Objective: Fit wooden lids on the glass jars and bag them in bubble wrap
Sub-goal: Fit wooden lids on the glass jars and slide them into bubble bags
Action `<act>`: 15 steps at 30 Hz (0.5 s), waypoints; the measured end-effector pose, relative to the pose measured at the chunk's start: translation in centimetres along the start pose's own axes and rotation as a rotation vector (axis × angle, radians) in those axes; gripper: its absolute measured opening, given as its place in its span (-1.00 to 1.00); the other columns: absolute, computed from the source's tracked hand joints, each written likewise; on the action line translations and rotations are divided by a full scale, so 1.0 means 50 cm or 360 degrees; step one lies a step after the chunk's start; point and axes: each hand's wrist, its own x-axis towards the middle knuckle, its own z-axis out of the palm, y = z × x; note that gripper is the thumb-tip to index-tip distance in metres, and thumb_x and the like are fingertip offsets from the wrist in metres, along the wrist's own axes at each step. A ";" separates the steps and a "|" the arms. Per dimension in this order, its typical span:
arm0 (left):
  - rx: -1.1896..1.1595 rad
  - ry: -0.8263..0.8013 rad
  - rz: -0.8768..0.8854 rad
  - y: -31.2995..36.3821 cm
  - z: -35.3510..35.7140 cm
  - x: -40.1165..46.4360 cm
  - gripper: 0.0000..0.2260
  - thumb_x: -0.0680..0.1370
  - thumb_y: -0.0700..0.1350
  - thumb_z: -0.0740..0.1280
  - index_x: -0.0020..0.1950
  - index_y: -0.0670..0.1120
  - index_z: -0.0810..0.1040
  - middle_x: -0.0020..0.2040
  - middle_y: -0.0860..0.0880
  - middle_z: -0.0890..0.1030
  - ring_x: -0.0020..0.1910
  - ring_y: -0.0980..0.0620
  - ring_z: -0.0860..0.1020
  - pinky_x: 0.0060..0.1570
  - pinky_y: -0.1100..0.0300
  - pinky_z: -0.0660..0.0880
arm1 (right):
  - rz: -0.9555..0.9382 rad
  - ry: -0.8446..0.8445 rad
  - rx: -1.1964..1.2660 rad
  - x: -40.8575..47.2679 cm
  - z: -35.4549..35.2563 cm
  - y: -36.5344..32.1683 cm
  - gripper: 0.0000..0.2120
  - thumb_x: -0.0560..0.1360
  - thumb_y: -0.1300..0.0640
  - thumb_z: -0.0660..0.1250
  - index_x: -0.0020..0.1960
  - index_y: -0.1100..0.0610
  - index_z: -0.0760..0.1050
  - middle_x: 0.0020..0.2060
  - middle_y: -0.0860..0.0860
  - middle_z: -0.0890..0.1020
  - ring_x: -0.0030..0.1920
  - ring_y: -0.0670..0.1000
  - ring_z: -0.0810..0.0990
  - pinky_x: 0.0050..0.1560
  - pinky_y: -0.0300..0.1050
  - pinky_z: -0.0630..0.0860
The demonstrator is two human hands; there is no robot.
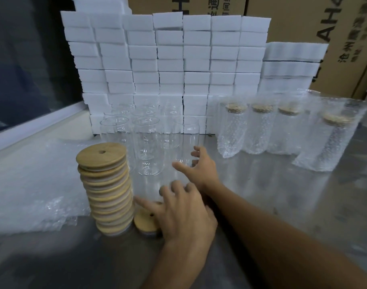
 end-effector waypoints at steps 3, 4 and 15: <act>-0.0074 -0.0270 0.0061 0.004 0.019 -0.008 -0.54 0.52 0.22 0.17 0.33 0.00 0.38 0.32 -0.08 0.33 0.29 -0.17 0.27 0.31 -0.29 0.26 | 0.0006 -0.0029 -0.0007 -0.034 -0.025 0.007 -0.08 0.38 -0.21 0.55 0.57 0.05 0.20 0.40 -0.01 0.47 0.30 0.01 0.51 0.33 0.04 0.49; -0.0105 -0.0252 0.0099 0.005 0.022 -0.007 -0.57 0.52 0.22 0.18 0.27 0.00 0.41 0.28 -0.06 0.36 0.27 -0.14 0.30 0.29 -0.22 0.28 | 0.0008 -0.0041 -0.0003 -0.044 -0.033 0.009 -0.08 0.39 -0.20 0.55 0.58 0.06 0.19 0.41 0.01 0.46 0.32 0.01 0.51 0.33 0.00 0.49; -0.0308 0.0136 0.0038 -0.044 0.054 0.046 -0.64 0.47 0.11 0.27 0.23 0.02 0.44 0.15 -0.04 0.51 0.18 -0.11 0.44 0.13 0.03 0.34 | 0.0014 0.0125 -0.0090 -0.130 -0.094 0.025 -0.75 0.49 -0.04 0.47 0.11 0.04 0.60 -0.13 -0.15 0.65 -0.10 -0.19 0.62 0.07 -0.11 0.59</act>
